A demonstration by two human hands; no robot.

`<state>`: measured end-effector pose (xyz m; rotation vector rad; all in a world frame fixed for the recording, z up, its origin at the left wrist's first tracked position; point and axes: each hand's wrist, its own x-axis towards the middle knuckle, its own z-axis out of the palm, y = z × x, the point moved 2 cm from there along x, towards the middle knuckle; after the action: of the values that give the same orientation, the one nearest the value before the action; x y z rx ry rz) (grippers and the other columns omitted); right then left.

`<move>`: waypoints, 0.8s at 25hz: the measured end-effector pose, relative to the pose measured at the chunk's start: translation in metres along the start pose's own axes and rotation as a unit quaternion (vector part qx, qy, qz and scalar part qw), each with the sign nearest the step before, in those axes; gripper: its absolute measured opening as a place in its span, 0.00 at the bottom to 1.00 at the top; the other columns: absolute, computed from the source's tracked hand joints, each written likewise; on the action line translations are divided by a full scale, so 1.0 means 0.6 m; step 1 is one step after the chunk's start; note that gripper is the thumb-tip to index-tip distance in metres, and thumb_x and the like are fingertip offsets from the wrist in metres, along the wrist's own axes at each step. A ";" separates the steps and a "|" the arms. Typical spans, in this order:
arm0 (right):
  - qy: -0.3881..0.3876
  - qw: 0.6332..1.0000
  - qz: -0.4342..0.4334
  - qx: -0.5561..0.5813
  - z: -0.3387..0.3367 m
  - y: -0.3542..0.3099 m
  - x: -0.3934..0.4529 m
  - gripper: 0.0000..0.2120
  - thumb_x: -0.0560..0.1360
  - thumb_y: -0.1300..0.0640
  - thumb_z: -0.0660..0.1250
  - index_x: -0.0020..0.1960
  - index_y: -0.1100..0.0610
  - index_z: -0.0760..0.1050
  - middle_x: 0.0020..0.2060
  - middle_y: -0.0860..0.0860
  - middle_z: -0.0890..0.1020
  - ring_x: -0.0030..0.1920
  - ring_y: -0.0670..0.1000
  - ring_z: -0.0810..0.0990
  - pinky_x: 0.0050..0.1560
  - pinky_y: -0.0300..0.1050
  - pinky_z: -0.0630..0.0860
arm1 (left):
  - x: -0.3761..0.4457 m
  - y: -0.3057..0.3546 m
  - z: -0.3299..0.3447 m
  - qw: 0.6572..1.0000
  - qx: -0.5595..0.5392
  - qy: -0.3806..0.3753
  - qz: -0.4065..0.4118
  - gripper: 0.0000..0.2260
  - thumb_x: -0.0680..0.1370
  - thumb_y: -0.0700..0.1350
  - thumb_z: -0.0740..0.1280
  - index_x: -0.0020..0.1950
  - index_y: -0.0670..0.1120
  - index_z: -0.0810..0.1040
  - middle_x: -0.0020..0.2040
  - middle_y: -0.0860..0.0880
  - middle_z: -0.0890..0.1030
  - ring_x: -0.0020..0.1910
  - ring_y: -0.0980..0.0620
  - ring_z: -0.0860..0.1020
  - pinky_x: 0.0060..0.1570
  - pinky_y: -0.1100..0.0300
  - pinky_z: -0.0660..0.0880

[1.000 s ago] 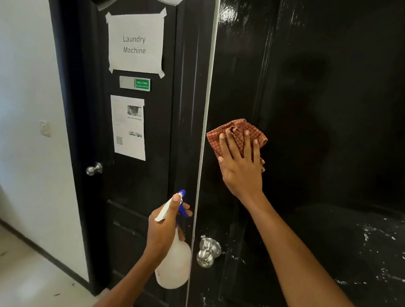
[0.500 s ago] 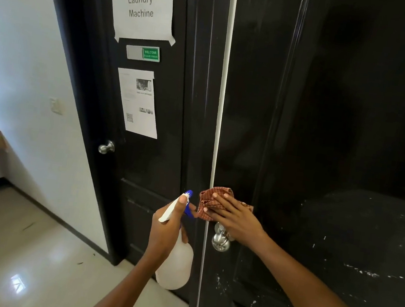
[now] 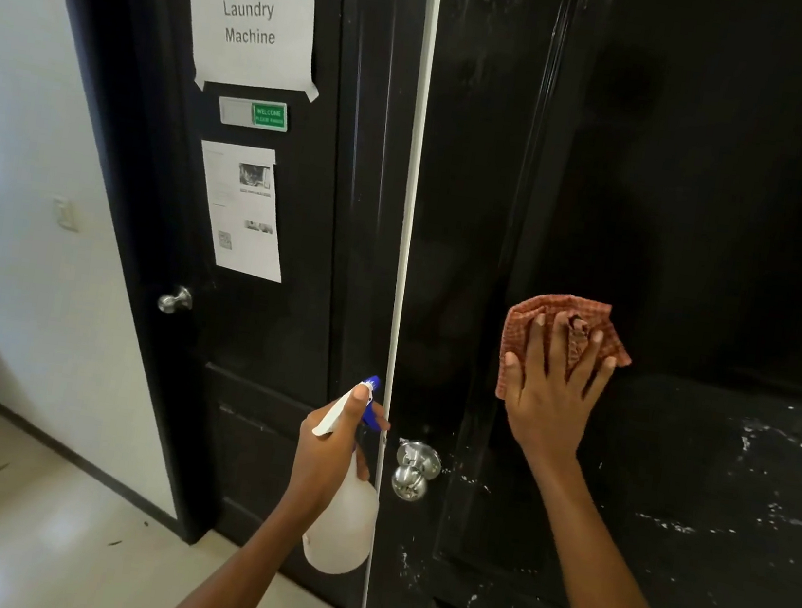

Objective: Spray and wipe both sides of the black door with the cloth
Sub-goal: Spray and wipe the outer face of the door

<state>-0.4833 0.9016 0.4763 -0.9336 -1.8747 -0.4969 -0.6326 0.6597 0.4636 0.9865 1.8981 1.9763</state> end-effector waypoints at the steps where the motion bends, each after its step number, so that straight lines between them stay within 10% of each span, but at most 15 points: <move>1: -0.016 0.999 -0.026 -0.013 0.016 -0.012 -0.021 0.31 0.85 0.41 0.57 0.83 0.50 0.53 0.82 0.54 0.55 0.81 0.67 0.49 0.78 0.71 0.49 | -0.005 -0.001 0.001 1.000 -0.001 -0.002 -0.009 0.23 0.77 0.61 0.57 0.42 0.45 0.82 0.38 0.51 0.84 0.28 0.51 0.78 0.27 0.61 0.76; 11: -0.284 0.889 -0.350 -0.082 0.098 0.036 -0.291 0.44 0.70 0.55 0.72 0.81 0.46 0.56 0.79 0.50 0.64 0.82 0.60 0.38 0.79 0.63 0.35 | -0.042 -0.020 0.032 0.999 0.005 -0.029 -0.027 0.23 0.77 0.65 0.58 0.44 0.49 0.83 0.39 0.45 0.84 0.30 0.42 0.78 0.33 0.55 0.76; 20: -0.102 0.988 -0.115 0.024 -0.035 0.023 -0.029 0.32 0.84 0.42 0.57 0.84 0.49 0.50 0.83 0.51 0.50 0.82 0.62 0.45 0.80 0.65 0.45 | -0.057 0.040 0.071 0.998 -0.025 -0.050 -0.010 0.25 0.77 0.63 0.58 0.46 0.44 0.83 0.41 0.47 0.85 0.35 0.54 0.82 0.39 0.63 0.76</move>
<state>-0.4560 0.8894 0.4699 -0.7626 -2.1860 -0.5057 -0.5745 0.6701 0.4729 1.0285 1.7909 1.9160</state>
